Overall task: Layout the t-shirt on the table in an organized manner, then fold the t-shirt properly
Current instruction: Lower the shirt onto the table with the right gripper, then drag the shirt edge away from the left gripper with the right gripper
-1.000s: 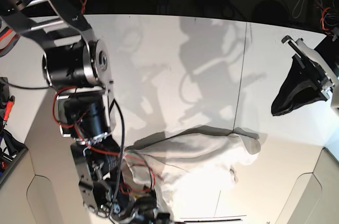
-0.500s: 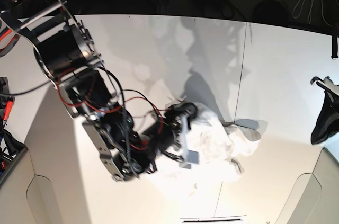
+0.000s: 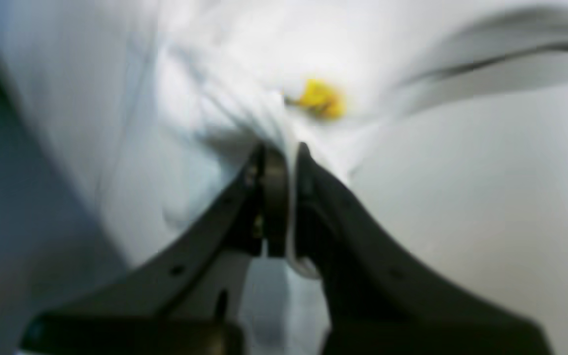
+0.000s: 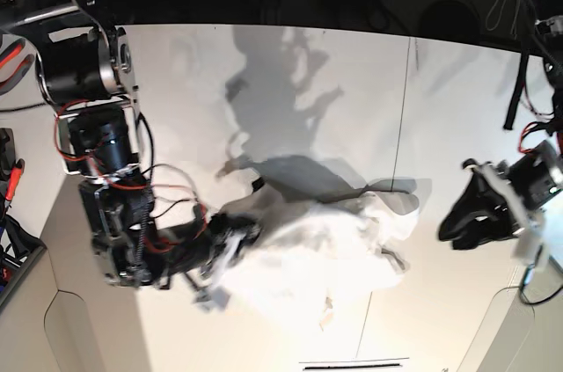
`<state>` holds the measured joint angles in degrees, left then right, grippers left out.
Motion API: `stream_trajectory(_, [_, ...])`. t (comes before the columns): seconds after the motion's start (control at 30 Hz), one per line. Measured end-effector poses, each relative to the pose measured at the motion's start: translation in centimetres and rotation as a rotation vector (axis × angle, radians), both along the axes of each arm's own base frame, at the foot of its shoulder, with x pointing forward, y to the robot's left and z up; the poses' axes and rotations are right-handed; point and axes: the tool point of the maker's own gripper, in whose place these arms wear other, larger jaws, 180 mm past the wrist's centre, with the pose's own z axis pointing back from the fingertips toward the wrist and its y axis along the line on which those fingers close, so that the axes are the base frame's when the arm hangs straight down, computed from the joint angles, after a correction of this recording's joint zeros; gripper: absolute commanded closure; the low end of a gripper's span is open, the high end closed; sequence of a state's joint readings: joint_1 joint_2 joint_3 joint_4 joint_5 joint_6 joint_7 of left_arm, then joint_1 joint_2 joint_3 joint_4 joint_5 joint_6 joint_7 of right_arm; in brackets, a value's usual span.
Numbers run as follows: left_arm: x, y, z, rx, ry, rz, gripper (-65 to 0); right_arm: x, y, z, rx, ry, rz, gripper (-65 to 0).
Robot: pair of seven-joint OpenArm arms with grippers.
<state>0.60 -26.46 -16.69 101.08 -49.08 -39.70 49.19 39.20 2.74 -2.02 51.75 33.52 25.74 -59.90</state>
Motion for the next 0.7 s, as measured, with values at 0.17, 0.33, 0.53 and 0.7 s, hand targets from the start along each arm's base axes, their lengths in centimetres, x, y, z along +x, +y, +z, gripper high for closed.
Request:
stream_trajectory(0.17, [0.8, -4.4, -0.1, 0.023, -0.007, -0.129, -24.9, 5.0, -4.8, 3.5, 0.204, -0.141, -0.335, 0.0])
stream_trajectory(0.33, [1.4, -7.9, -1.0, 0.074, -0.011, -0.221, -24.9, 6.2, -8.7, 4.6, 0.314, -0.167, -0.511, 0.0])
stream_trajectory(0.53, [2.4, -11.2, -3.3, 0.057, 0.041, -0.277, -24.9, 6.9, -14.8, 3.7, 0.285, -0.249, -0.751, 0.0])
stream_trajectory(0.7, [3.8, -10.9, -4.9, 0.035, 0.095, -0.25, -24.9, 6.6, -19.8, 2.6, 0.232, -0.267, -0.955, 0.0])
